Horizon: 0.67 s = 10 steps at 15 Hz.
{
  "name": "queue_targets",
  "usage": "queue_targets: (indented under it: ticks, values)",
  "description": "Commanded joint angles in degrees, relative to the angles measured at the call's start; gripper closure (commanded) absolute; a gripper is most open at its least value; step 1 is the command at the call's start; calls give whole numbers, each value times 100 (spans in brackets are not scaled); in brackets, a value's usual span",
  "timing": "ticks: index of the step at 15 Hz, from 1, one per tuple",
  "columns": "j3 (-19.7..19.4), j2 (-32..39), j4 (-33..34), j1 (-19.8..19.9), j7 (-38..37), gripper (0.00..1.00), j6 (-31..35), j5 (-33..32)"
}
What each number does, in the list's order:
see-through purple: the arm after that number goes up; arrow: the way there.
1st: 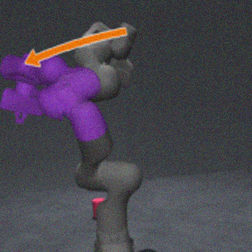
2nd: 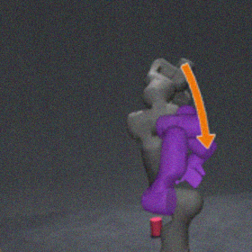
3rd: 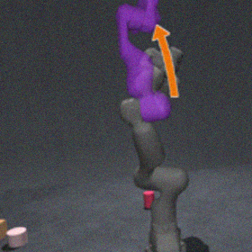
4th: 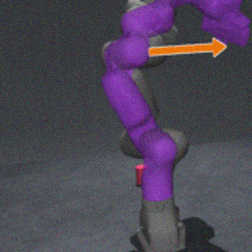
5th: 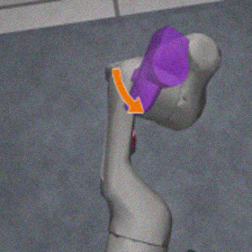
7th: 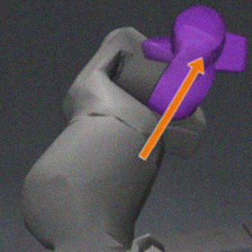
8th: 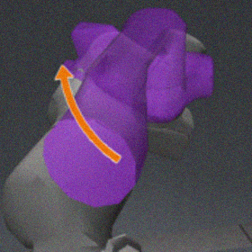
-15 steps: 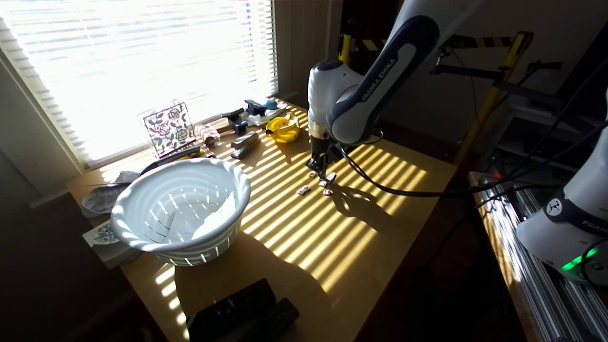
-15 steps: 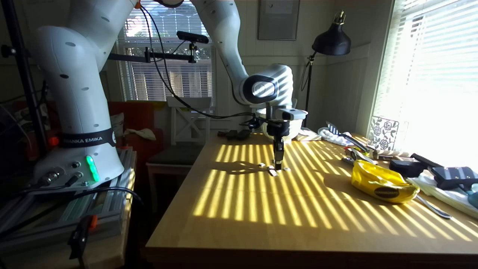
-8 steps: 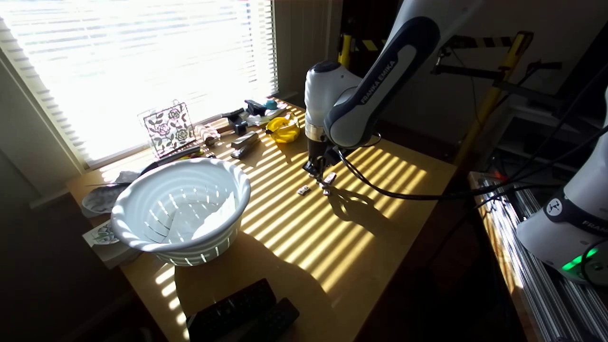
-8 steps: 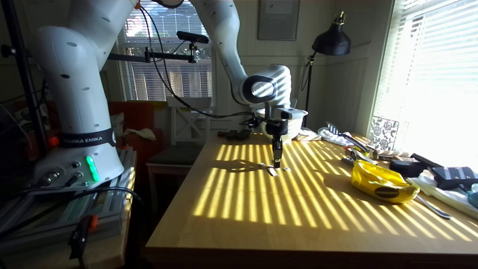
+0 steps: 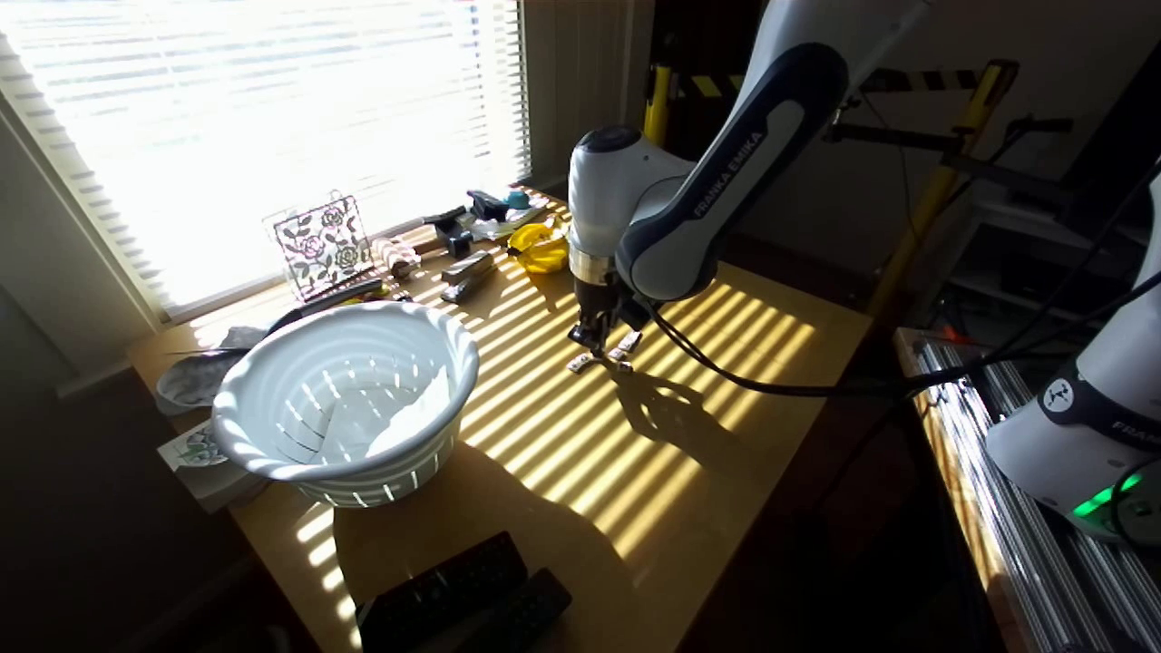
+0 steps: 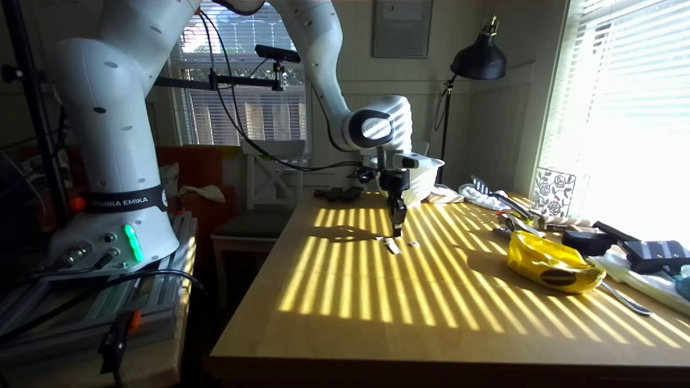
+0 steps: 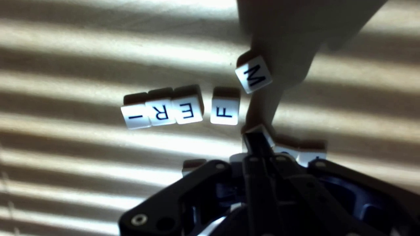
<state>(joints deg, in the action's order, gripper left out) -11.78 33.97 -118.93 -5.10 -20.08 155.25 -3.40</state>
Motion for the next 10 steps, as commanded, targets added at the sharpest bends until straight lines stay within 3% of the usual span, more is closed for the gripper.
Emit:
queue_targets:
  ticks: [1, 10]
  values:
    - [-173, 166, 84, -146, 169, 100, 91, -381]
    - [-399, 215, 47, -294, 369, 100, 334, -1053]
